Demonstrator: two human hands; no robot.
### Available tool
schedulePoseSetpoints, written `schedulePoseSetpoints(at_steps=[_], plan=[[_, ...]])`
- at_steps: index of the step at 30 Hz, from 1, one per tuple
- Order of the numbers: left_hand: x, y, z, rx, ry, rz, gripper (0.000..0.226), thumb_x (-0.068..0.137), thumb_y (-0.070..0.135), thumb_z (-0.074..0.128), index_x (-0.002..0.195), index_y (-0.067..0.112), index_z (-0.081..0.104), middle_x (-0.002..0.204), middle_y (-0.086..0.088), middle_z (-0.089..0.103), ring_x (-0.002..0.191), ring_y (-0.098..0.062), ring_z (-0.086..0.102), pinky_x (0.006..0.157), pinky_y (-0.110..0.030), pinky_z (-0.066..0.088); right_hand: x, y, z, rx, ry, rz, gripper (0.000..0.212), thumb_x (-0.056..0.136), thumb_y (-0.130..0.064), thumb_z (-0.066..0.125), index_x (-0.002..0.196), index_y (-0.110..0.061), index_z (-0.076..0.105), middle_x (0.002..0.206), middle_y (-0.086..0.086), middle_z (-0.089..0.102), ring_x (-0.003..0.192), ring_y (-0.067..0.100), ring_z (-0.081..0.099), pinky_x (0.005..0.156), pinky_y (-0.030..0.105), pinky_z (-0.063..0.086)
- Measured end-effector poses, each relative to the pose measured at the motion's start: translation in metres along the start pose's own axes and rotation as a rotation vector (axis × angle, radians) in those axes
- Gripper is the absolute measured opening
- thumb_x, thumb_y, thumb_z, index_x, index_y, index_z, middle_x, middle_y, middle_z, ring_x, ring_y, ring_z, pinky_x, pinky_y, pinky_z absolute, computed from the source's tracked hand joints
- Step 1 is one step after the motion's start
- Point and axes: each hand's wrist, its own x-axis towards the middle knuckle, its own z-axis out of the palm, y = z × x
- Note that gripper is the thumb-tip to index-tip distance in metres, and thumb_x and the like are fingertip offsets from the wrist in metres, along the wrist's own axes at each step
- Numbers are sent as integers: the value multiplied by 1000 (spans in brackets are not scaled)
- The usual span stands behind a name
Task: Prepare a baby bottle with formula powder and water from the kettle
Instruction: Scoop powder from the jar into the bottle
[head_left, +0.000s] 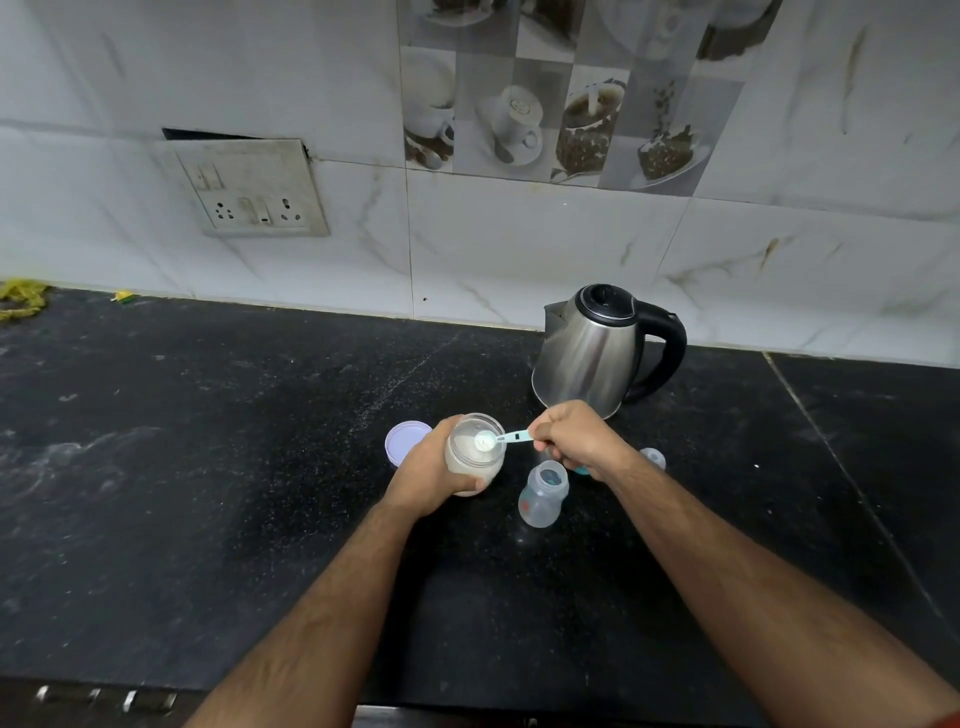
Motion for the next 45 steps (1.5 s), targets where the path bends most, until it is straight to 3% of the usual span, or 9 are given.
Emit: schedulePoseSetpoints(at_steps=[4,9,16,21,25,29,33,38,45], plan=[[-1,-5,0,-107,38,-19,84,66,8,87,138,27,47,120,17,60,113,-1,55,89,-11,39,-11,-3,0,86,31,-36,14,90,-3,59,81,-3,70,68,10,62,44,10,39,35,17,25],[-1,-9,3,-159,77,-34,82,67,4,86,129,40,48,119,20,61,107,14,55,103,-26,43,-27,-4,-5,203,109,-87,11,89,-4,60,83,-3,69,66,7,68,44,10,47,32,18,27],[-7,-12,7,-148,123,-150,123,67,17,90,158,22,8,141,11,47,136,-17,46,116,-41,36,-47,13,-13,348,157,-96,9,89,-4,62,84,-1,69,69,10,71,45,13,59,35,20,34],[-32,-7,7,-63,312,-142,110,69,22,90,156,21,22,138,7,46,127,-10,48,103,-28,40,-63,28,-22,389,187,-71,9,90,-6,62,86,-3,70,71,9,72,46,11,59,36,20,35],[-58,-11,21,-9,519,-97,63,74,23,85,131,23,56,108,10,61,92,-7,60,86,-29,50,-72,46,-30,402,233,-56,9,91,-8,62,89,-4,70,72,7,72,46,9,58,36,19,35],[-64,-3,52,-112,350,-30,32,78,10,81,106,20,70,89,6,69,73,-7,64,73,-24,55,-81,59,-32,404,288,-54,10,93,-9,62,89,-6,71,71,6,73,48,8,59,38,20,37],[-51,12,76,-149,202,8,50,77,15,83,123,20,65,112,7,69,95,-1,65,80,-17,54,-86,66,-31,389,323,-77,10,93,-10,62,92,-8,71,73,6,74,54,11,62,41,22,40],[-29,24,88,-84,80,9,78,73,19,86,142,17,49,137,3,58,124,-11,55,103,-33,49,-87,69,-27,387,356,-95,10,93,-8,61,90,-10,70,74,7,73,55,12,63,41,22,41],[-21,22,95,-129,55,-16,72,73,15,85,137,18,54,132,6,63,123,-8,56,100,-24,48,-85,74,-22,363,391,-120,10,92,-9,62,90,-13,71,76,6,74,60,13,68,43,22,43]])
